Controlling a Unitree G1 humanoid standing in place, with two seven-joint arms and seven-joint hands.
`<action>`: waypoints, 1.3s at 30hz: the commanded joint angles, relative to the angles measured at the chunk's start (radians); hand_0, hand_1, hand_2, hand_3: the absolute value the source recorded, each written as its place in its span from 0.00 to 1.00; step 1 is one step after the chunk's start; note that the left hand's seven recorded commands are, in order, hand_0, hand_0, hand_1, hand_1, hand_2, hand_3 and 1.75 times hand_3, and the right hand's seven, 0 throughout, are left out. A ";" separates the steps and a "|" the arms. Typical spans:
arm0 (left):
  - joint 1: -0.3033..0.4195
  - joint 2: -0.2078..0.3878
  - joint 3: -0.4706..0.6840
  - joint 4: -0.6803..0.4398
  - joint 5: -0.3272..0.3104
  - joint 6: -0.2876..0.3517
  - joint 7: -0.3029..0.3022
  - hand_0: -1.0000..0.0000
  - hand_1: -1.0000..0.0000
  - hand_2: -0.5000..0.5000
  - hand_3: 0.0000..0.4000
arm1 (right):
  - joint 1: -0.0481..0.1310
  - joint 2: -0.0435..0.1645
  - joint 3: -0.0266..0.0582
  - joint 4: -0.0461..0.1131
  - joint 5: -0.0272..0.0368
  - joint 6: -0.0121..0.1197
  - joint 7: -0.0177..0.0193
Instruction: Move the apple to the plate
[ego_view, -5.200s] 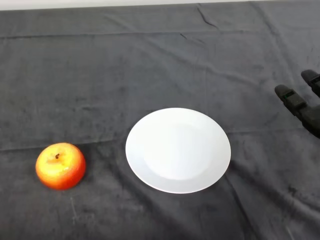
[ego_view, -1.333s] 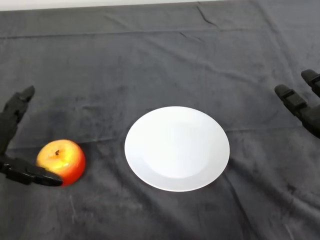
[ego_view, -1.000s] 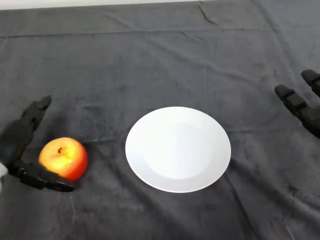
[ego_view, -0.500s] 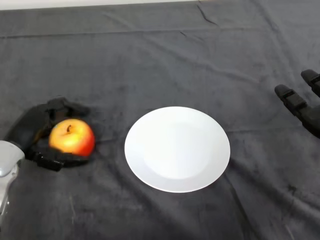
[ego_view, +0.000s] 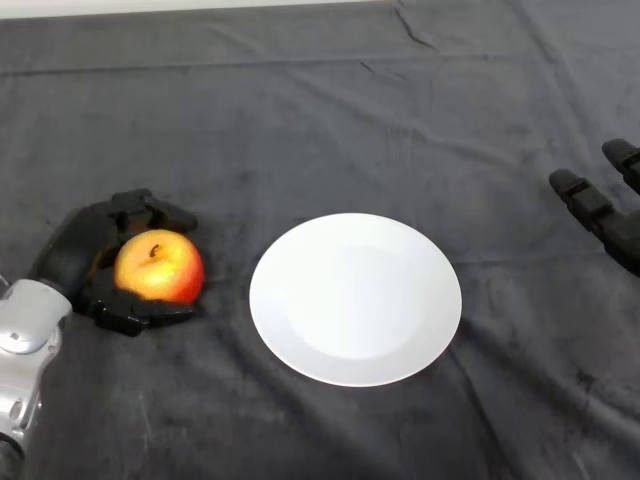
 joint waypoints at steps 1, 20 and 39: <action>-0.052 -0.002 -0.014 -0.038 0.008 0.019 0.004 0.00 0.00 0.50 1.00 | -0.018 -0.020 -0.0193 -0.041 -0.0014 0.001 -0.0023; 0.022 -0.069 -0.111 -0.457 0.077 0.178 0.060 0.00 0.00 0.50 1.00 | -0.016 -0.018 -0.0180 -0.046 -0.0012 0.001 -0.0038; -0.069 -0.174 -0.328 -0.279 0.108 0.136 0.117 0.00 0.00 0.50 1.00 | -0.015 -0.018 -0.0170 -0.048 -0.0007 0.001 -0.0048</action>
